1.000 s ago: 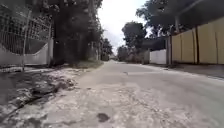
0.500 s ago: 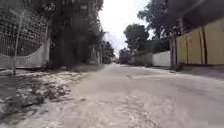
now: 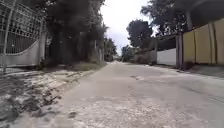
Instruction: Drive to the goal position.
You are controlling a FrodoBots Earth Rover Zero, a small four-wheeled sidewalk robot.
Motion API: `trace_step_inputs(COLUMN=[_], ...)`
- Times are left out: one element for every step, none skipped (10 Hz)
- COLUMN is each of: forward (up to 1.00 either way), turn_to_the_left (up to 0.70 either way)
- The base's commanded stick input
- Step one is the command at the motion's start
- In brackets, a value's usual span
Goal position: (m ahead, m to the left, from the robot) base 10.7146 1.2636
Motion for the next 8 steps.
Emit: trace_step_inputs(forward=[1.00,1.00,1.00,1.00,1.00,1.00,1.00,1.00], turn_to_the_left=[0.00,0.00,0.00,0.00,0.00,0.00,0.00,0.00])
